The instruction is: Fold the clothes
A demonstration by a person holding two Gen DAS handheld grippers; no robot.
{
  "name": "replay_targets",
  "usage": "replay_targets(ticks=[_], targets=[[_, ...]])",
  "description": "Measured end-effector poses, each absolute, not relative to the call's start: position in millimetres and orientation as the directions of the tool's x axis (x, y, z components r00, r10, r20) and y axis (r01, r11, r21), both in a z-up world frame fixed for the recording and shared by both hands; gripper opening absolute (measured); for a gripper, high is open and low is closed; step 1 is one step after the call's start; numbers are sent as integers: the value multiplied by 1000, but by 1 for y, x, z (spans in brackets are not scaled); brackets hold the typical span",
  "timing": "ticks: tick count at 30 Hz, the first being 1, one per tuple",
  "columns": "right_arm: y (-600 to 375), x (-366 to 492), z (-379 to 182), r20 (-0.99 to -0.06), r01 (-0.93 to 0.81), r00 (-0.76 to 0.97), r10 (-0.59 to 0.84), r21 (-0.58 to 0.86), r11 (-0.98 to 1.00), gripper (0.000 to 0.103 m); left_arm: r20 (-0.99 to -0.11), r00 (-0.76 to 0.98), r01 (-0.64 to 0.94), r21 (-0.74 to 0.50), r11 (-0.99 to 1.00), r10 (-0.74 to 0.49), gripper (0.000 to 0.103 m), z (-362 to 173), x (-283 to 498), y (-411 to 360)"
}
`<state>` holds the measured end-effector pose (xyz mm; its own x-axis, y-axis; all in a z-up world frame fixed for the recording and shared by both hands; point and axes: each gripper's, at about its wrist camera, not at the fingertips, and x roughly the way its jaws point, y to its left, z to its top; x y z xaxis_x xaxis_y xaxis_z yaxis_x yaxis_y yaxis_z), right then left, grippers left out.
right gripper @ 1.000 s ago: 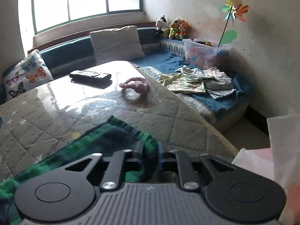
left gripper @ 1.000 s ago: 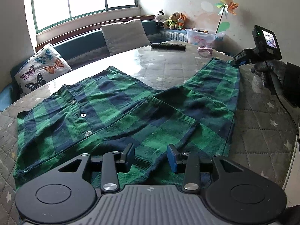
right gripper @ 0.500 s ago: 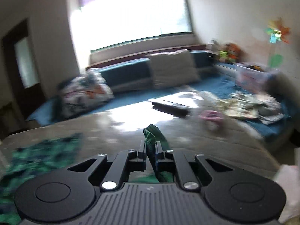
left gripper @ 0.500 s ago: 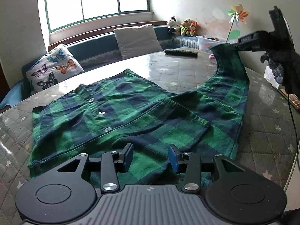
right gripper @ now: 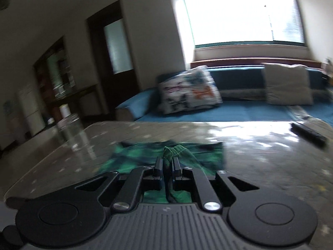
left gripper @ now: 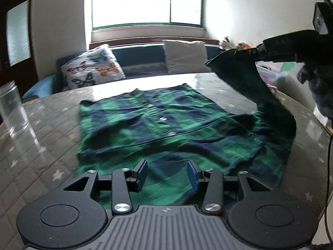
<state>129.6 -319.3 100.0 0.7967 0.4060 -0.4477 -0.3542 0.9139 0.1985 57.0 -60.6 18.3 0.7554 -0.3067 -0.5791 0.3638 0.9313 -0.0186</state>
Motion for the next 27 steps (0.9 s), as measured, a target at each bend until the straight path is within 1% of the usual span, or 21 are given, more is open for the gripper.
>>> replay_targets(ticks=[7,12,16,19,25,26,27], targets=[[-237,116,91,-512,-525,678,528,166,835,7,-567,781,276,-64,959,-262,46,13,46,-23],[-193,97,77,-552,-612,602,577,147,778,7,-571,785,228,-95,969,-241,45,8,43,-4],[-173,82,72,-558,-661,561,612,143,736,7,-570,789,206,-103,973,-227,45,7,43,3],[-162,73,69,-539,-684,555,633,137,716,7,-568,794,188,-111,976,-217,45,8,42,9],[-146,79,68,-515,-686,543,663,182,704,7,-577,793,162,-108,981,-195,45,7,42,18],[-145,81,68,-516,-688,538,667,189,701,8,-579,792,160,-108,981,-193,45,6,42,18],[-143,83,66,-521,-690,529,670,195,697,14,-581,791,158,-107,982,-191,46,6,42,19]])
